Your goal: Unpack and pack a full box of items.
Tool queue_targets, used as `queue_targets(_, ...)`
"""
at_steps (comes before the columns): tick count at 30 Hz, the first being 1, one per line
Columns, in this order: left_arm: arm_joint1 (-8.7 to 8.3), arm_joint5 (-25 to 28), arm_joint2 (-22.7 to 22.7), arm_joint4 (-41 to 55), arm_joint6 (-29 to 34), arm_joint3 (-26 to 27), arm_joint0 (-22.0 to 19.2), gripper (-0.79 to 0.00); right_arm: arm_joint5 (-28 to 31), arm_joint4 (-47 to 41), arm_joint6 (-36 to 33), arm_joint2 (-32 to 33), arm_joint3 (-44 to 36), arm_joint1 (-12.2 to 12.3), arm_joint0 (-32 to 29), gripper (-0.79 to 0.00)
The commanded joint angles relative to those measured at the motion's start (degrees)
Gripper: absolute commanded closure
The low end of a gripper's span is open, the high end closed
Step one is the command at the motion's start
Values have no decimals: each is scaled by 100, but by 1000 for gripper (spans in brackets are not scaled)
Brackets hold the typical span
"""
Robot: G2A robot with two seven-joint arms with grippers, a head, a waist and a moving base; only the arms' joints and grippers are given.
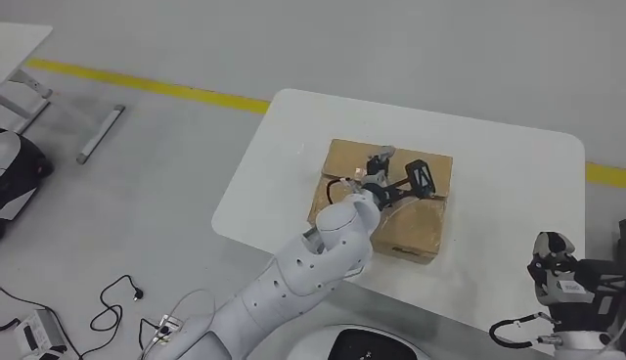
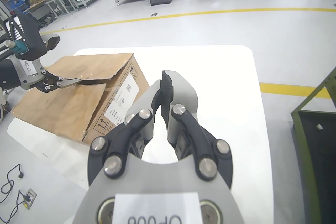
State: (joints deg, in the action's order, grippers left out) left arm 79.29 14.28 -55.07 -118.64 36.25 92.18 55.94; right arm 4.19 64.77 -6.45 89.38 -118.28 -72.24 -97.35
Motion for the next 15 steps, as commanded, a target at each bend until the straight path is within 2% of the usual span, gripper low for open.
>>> queue_targets(1,4,21,-13,-27,-35,20,22,-188,-5,-13,3,-2,0,-1,-6,0)
queue_targets(4,4,62,17,-231,-121,-4,37,-49,-12,-30,17,-9,2,-4,-16,0)
queue_targets(5,3,90,28,-316,-131,-18,32,-58,-13,-27,23,-12,4,-4,-18,0)
queue_targets(6,4,121,38,-398,-125,-30,25,-175,-13,-29,30,-17,7,-5,-19,0)
queue_targets(7,7,131,34,-423,-108,-45,28,-369,-13,-35,35,-21,12,-6,-21,0)
queue_targets(8,9,179,36,-468,-81,-60,21,-770,-14,-38,34,-23,15,-6,-21,0)
queue_targets(15,11,542,-25,-633,-41,-32,-10,-785,-6,-78,50,-32,31,-10,-18,0)
